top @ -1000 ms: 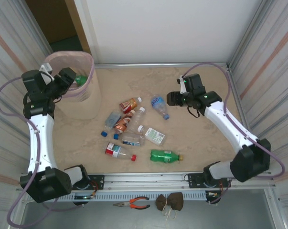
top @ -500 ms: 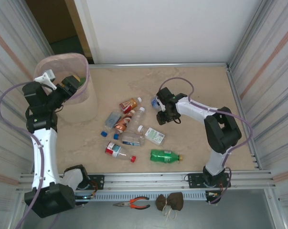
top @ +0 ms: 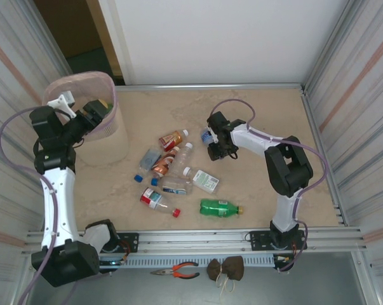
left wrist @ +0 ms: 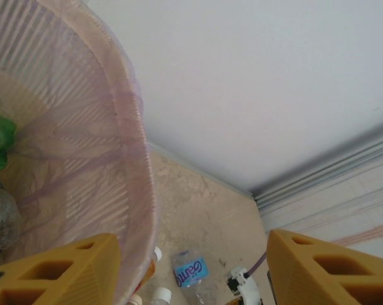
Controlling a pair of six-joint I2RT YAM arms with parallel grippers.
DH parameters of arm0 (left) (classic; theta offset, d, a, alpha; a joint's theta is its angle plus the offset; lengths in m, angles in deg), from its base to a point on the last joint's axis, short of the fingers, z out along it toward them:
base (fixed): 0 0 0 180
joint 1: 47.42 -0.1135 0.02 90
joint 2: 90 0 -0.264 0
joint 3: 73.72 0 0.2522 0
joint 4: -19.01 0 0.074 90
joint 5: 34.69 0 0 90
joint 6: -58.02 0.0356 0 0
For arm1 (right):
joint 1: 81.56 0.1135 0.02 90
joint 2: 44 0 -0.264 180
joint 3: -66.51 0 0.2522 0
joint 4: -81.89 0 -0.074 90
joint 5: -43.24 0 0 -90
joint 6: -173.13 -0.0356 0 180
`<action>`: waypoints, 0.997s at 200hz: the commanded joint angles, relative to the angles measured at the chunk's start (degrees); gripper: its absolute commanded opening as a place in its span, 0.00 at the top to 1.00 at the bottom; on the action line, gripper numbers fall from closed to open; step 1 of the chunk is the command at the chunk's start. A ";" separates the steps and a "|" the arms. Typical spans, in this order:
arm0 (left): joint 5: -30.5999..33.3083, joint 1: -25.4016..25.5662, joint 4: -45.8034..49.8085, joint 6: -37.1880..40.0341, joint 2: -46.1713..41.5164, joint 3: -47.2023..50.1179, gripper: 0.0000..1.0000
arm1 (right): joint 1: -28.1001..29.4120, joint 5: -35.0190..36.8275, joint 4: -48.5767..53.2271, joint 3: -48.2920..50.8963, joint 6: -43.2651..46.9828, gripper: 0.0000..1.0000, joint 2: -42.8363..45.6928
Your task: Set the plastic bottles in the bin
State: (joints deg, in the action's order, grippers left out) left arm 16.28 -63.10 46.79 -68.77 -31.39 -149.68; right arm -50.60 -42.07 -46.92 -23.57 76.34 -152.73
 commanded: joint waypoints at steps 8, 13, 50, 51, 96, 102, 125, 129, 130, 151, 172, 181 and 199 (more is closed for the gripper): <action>-2.02 0.00 7.77 2.73 1.98 -3.13 0.37 | -0.72 -0.54 0.24 -1.71 0.97 0.46 -2.07; -2.02 0.01 8.17 3.06 2.16 -3.71 0.37 | -0.80 -0.64 0.14 -1.71 0.93 0.47 -2.18; -1.31 0.04 12.32 7.25 3.03 -7.74 0.37 | -1.43 -1.26 -0.25 -1.41 0.91 0.50 -3.23; -1.18 0.04 12.55 7.39 3.06 -7.84 0.37 | -1.43 -1.26 -0.25 -1.35 0.95 0.50 -3.24; 4.64 0.03 21.25 16.56 5.71 -14.95 0.36 | -1.52 -2.00 -0.60 -1.15 0.78 0.60 -3.15; 4.70 0.14 21.73 17.10 6.57 -15.89 0.37 | -1.52 -2.07 -0.60 -1.18 0.77 0.62 -3.07; 8.25 2.17 25.98 21.22 10.71 -20.79 0.37 | -1.52 -2.21 -0.60 -1.21 0.51 0.68 -2.94; 9.37 2.92 26.94 22.21 11.71 -21.96 0.37 | -1.52 -2.26 -0.60 -1.22 0.54 0.69 -2.87; 9.69 3.19 27.20 22.47 11.93 -22.24 0.37 | -1.52 -2.29 -0.60 -1.21 0.55 0.69 -2.88; 16.52 7.56 32.50 27.88 17.36 -28.91 0.37 | -1.52 -2.58 -0.52 -1.29 0.26 0.74 -2.24; 22.56 11.30 36.95 32.05 23.41 -35.66 0.37 | -1.52 -2.84 -0.19 -1.29 0.21 0.78 -1.25; 25.32 12.78 38.76 33.41 26.06 -38.61 0.37 | -1.52 -2.84 -0.16 -1.21 0.28 0.78 -0.67; 30.88 15.27 42.19 35.87 31.42 -44.55 0.38 | -1.56 -2.49 0.03 -0.68 0.11 0.78 0.50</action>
State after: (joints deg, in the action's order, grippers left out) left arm 37.07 -50.31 81.17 -39.92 -4.87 -187.21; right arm -51.69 -44.00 -47.86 -23.76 76.34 -155.05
